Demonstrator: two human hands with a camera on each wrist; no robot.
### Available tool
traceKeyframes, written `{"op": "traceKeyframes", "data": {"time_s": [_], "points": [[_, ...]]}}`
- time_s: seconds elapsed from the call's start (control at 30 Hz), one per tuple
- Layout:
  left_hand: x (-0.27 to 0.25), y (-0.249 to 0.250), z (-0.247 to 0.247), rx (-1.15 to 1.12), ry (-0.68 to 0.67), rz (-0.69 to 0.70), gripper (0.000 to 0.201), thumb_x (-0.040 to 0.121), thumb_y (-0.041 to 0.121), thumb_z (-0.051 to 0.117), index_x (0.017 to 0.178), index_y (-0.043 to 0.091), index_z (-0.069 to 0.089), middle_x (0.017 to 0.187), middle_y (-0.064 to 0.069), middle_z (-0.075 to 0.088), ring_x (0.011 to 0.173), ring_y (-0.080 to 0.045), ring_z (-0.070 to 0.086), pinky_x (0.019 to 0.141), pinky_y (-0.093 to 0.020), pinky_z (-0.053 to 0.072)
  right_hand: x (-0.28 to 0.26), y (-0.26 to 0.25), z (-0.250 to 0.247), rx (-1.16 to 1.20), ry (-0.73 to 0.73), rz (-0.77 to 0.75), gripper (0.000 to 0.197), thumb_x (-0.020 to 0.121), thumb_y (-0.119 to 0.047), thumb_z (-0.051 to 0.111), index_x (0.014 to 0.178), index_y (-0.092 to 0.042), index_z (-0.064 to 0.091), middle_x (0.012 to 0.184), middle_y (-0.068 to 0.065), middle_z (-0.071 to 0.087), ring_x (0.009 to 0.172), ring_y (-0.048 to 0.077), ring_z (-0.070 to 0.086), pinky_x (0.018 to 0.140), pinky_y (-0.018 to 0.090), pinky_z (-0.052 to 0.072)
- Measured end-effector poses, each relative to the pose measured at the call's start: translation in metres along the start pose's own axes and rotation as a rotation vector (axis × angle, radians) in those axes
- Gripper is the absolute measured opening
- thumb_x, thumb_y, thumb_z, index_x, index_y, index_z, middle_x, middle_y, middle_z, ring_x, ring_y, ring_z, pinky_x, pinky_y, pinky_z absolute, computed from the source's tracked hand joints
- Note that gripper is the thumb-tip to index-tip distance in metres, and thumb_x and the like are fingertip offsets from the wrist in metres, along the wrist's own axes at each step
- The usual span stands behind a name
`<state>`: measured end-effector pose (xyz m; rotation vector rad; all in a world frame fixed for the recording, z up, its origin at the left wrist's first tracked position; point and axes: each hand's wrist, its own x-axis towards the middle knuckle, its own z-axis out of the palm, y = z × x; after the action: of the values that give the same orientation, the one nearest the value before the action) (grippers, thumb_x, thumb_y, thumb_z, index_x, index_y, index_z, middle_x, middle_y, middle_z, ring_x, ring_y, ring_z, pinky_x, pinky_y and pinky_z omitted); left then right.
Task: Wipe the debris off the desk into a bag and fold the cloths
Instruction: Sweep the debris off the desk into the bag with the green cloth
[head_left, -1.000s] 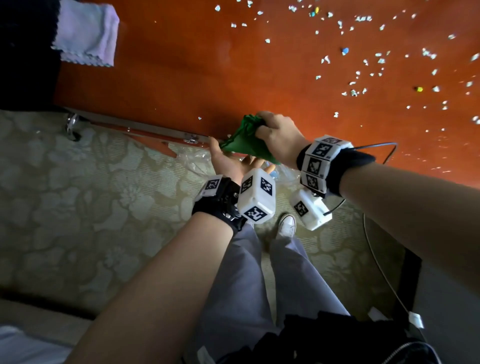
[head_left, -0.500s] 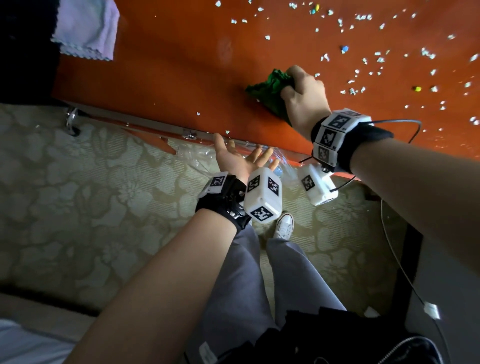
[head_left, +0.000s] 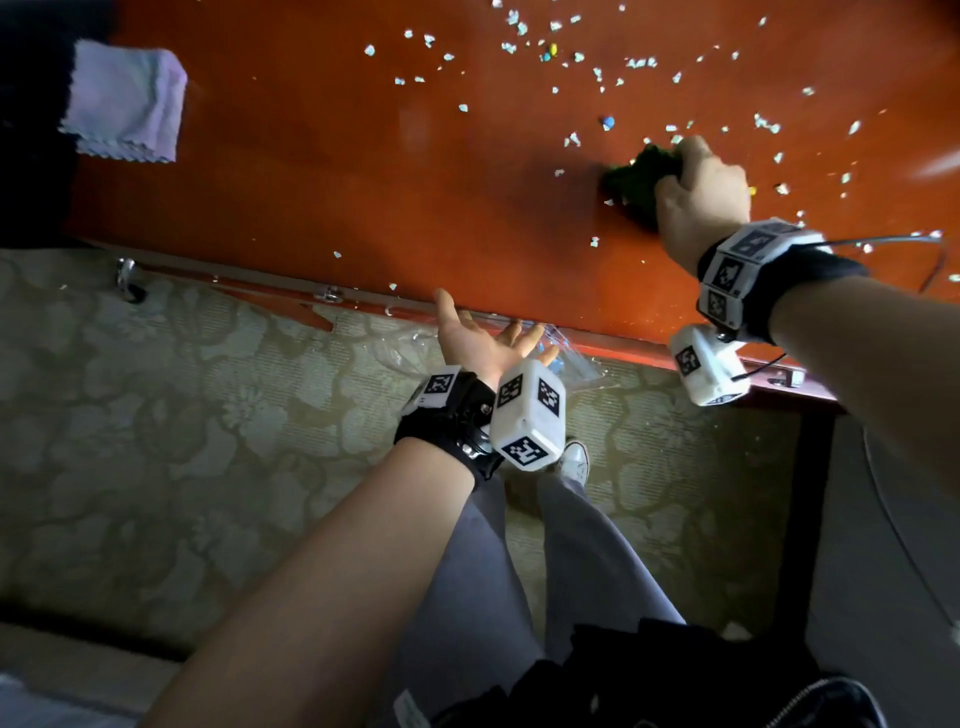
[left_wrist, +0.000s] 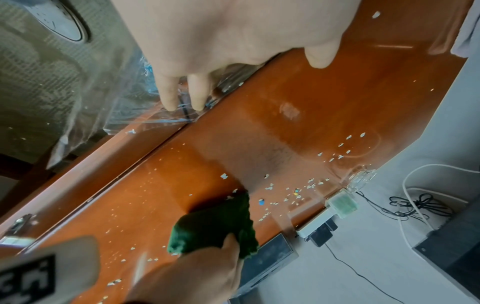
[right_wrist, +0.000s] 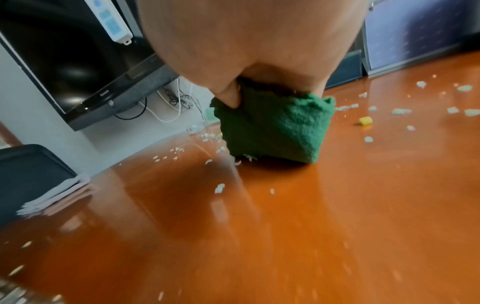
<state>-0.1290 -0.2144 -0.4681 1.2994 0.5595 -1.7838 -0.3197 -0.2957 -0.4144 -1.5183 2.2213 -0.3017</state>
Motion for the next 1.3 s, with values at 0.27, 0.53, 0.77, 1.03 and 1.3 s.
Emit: {"op": "traceKeyframes", "data": {"time_s": [0.27, 0.53, 0.77, 1.03, 1.3], "points": [[-0.001, -0.04, 0.014, 0.074, -0.015, -0.005, 0.066, 0.085, 0.076, 0.041, 0.132, 0.03, 0.038, 0.133, -0.022, 0.047, 0.123, -0.042, 0.054, 0.103, -0.066, 0.037, -0.018, 0.003, 0.029, -0.048, -0.108, -0.16, 0.029, 0.089, -0.02, 0.042, 0.115, -0.008, 0.05, 0.103, 0.027, 0.062, 0.093, 0.045, 0.056, 0.069, 0.037, 0.033], [-0.005, -0.051, 0.015, 0.106, -0.038, 0.049, 0.074, 0.086, 0.08, 0.031, 0.099, 0.011, 0.053, 0.077, -0.013, 0.046, 0.065, -0.026, 0.055, 0.106, -0.052, 0.039, -0.052, -0.003, 0.041, 0.06, -0.389, -0.246, 0.017, 0.088, -0.025, 0.042, 0.096, -0.016, 0.054, 0.084, 0.016, 0.061, 0.078, 0.034, 0.056, 0.063, 0.032, 0.034], [0.001, -0.056, 0.012, 0.085, -0.08, 0.045, 0.069, 0.086, 0.08, 0.03, 0.086, 0.014, 0.05, 0.071, -0.01, 0.037, 0.057, -0.023, 0.044, 0.106, -0.049, 0.038, -0.05, -0.006, 0.031, 0.375, -0.472, -0.11, 0.029, 0.091, -0.011, 0.047, 0.116, -0.005, 0.06, 0.105, 0.017, 0.063, 0.093, 0.03, 0.057, 0.073, 0.033, 0.047], [-0.007, -0.068, 0.022, 0.061, -0.003, 0.048, 0.063, 0.087, 0.076, 0.037, 0.13, 0.03, 0.034, 0.121, -0.022, 0.049, 0.119, -0.04, 0.057, 0.104, -0.063, 0.039, -0.011, 0.02, -0.012, 0.42, -0.208, -0.038, 0.031, 0.087, -0.012, 0.044, 0.113, -0.007, 0.061, 0.1, 0.017, 0.062, 0.088, 0.032, 0.06, 0.073, 0.037, 0.052], [-0.012, -0.106, 0.04, 0.063, -0.004, 0.04, 0.062, 0.088, 0.074, 0.041, 0.128, 0.028, 0.032, 0.137, -0.026, 0.045, 0.122, -0.046, 0.052, 0.104, -0.065, 0.036, 0.005, 0.082, -0.059, 0.328, 0.026, 0.029, 0.042, 0.08, -0.022, 0.04, 0.113, -0.01, 0.063, 0.099, 0.018, 0.061, 0.088, 0.028, 0.052, 0.073, 0.031, 0.042]]}}
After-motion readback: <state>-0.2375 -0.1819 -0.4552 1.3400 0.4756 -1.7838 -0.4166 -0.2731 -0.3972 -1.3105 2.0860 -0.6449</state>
